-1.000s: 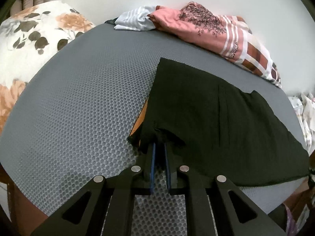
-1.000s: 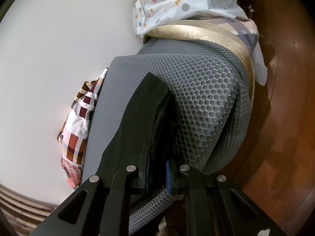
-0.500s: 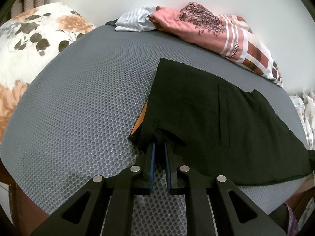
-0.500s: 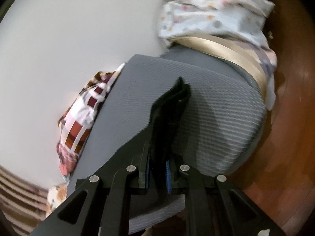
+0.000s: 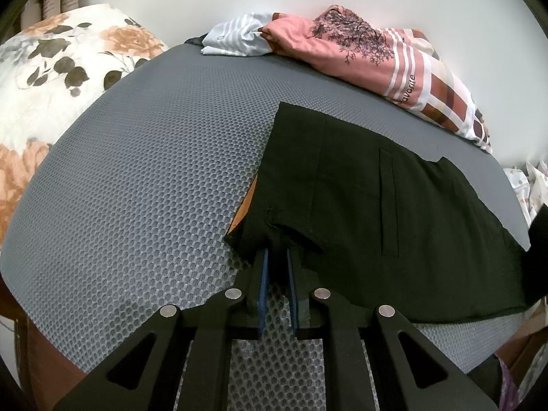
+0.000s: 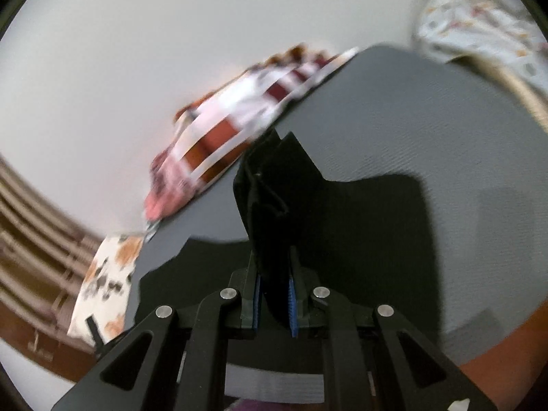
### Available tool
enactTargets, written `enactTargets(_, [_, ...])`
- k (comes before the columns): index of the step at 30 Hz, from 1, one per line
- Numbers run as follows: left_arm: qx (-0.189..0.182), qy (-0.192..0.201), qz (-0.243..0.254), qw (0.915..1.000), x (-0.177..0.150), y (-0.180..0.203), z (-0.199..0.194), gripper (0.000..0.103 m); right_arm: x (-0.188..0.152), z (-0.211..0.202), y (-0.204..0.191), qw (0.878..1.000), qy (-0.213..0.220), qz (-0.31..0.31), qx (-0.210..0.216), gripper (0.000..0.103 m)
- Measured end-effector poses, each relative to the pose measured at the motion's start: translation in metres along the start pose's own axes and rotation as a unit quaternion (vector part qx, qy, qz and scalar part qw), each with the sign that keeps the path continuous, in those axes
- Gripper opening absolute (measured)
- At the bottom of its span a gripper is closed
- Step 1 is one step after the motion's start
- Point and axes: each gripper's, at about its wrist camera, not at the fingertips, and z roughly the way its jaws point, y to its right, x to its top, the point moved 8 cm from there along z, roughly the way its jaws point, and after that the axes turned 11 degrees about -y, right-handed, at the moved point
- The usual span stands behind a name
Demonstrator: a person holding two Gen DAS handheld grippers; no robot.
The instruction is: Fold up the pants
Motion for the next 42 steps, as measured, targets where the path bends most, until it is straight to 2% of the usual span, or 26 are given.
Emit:
enactTargets(7, [-0.003, 0.001, -0.002, 1.0, 0.0, -0.001, -0.001, 0.012, -0.032, 0.075, -0.053, 0.996, -0.076, -0.037, 0.034, 0.012])
enactTargets(13, [-0.006, 0.002, -0.004, 1.0, 0.0, -0.002, -0.003, 0.013, -0.058, 0.118, -0.068, 0.989, -0.124, -0.079, 0.009, 0.012])
enactTargets(22, [-0.007, 0.002, -0.004, 1.0, 0.0, -0.002, -0.003, 0.014, -0.08, 0.142, -0.087, 0.98, -0.157, -0.126, 0.0, 0.013])
enactTargets(25, [-0.007, 0.003, -0.004, 1.0, 0.0, -0.002, -0.003, 0.014, -0.089, 0.147, -0.094, 0.975, -0.172, -0.141, 0.005, 0.022])
enactTargets(26, [-0.006, 0.002, -0.003, 1.0, 0.001, -0.002, -0.003, 0.014, -0.091, 0.148, -0.095, 0.974, -0.177, -0.143, 0.01, 0.03])
enactTargets(27, [-0.005, 0.002, -0.003, 1.0, 0.002, -0.002, -0.003, 0.014, -0.092, 0.148, -0.097, 0.972, -0.183, -0.143, 0.019, 0.043])
enactTargets(28, [-0.007, 0.002, -0.003, 1.0, 0.0, -0.002, -0.003, 0.014, -0.094, 0.148, -0.099, 0.971, -0.19, -0.143, 0.034, 0.05])
enactTargets(29, [-0.007, 0.003, -0.004, 1.0, 0.0, -0.002, -0.003, 0.014, -0.097, 0.147, -0.103, 0.968, -0.198, -0.141, 0.054, 0.061])
enactTargets(30, [-0.007, 0.003, -0.004, 1.0, 0.0, -0.002, -0.003, 0.014, -0.098, 0.145, -0.106, 0.967, -0.201, -0.14, 0.067, 0.067])
enactTargets(31, [-0.007, 0.003, -0.004, 1.0, 0.0, -0.002, -0.003, 0.014, -0.099, 0.142, -0.11, 0.965, -0.204, -0.141, 0.086, 0.068])
enactTargets(35, [-0.007, 0.002, -0.003, 1.0, 0.0, -0.003, -0.002, 0.015, -0.089, 0.125, -0.12, 0.966, -0.176, -0.153, 0.114, 0.068])
enactTargets(37, [-0.008, 0.003, -0.004, 1.0, 0.0, -0.003, -0.003, 0.015, -0.078, 0.114, -0.114, 0.972, -0.148, -0.155, 0.097, 0.066])
enactTargets(38, [-0.008, 0.003, -0.005, 0.9999, 0.001, -0.003, -0.003, 0.015, -0.073, 0.111, -0.109, 0.974, -0.139, -0.155, 0.084, 0.059])
enactTargets(39, [-0.008, 0.004, -0.005, 0.9999, 0.001, -0.002, -0.003, 0.015, -0.068, 0.108, -0.105, 0.976, -0.132, -0.155, 0.076, 0.047])
enactTargets(42, [-0.007, 0.003, -0.003, 1.0, 0.001, -0.002, -0.003, 0.015, -0.059, 0.107, -0.09, 0.98, -0.127, -0.147, 0.048, 0.027])
